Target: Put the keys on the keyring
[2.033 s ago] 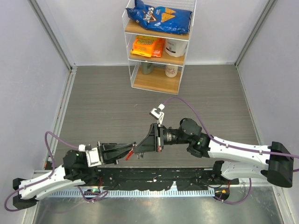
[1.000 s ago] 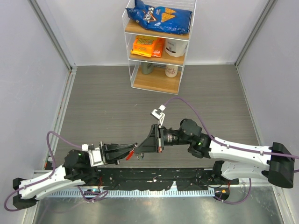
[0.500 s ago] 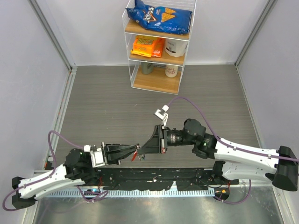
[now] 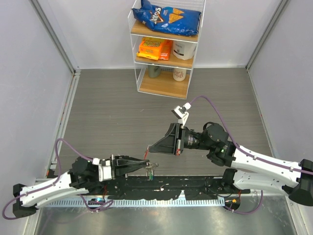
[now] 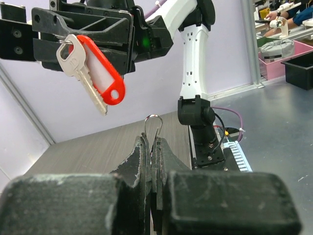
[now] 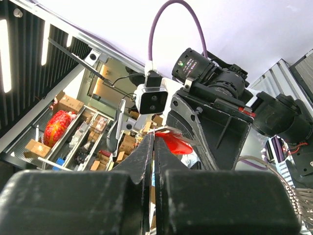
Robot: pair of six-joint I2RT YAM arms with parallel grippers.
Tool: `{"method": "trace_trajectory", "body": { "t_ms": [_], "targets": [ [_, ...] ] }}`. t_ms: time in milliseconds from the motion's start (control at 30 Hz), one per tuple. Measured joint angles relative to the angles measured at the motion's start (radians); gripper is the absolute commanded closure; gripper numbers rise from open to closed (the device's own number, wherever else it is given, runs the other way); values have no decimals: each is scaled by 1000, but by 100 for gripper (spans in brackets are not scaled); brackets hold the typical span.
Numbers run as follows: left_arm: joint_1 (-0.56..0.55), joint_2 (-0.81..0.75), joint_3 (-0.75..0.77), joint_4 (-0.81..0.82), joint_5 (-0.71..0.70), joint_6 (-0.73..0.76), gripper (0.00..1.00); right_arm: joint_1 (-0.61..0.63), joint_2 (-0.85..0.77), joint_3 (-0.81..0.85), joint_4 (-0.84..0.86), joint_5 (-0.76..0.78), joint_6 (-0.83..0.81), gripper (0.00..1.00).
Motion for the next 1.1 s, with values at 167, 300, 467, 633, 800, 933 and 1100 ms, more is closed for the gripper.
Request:
{"method": "trace_trajectory", "body": {
  "t_ms": [167, 300, 467, 633, 800, 933, 1100],
  "targets": [
    [0, 18, 0, 0, 2, 1, 100, 0, 0, 0, -7, 0, -8, 94],
    [0, 25, 0, 0, -11, 0, 100, 0, -27, 5, -98, 10, -65, 94],
    [0, 25, 0, -2, -93, -1, 100, -24, -101, 11, -297, 60, -179, 94],
    [0, 24, 0, -35, -204, -3, 100, -79, -181, 27, -579, 201, -310, 95],
    [0, 42, 5, -72, -311, -7, 100, -95, -178, 63, -814, 358, -426, 94],
    [0, 61, 12, -99, -419, -19, 100, -95, -108, 78, -951, 462, -501, 94],
    [0, 106, 41, -132, -555, -45, 100, -97, 10, 79, -1063, 543, -568, 94]
  ]
}}
